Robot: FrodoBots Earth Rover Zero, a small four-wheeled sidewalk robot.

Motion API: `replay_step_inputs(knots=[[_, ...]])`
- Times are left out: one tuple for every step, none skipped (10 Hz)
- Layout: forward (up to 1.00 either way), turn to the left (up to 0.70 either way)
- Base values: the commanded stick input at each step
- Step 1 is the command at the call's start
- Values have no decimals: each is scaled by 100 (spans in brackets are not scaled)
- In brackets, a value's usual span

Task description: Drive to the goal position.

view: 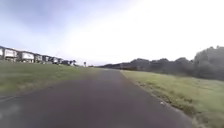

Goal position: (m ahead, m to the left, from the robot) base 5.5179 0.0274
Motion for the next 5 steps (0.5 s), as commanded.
replay_step_inputs(knots=[[100,0],[100,0],[100,0],[100,0],[100,0]])
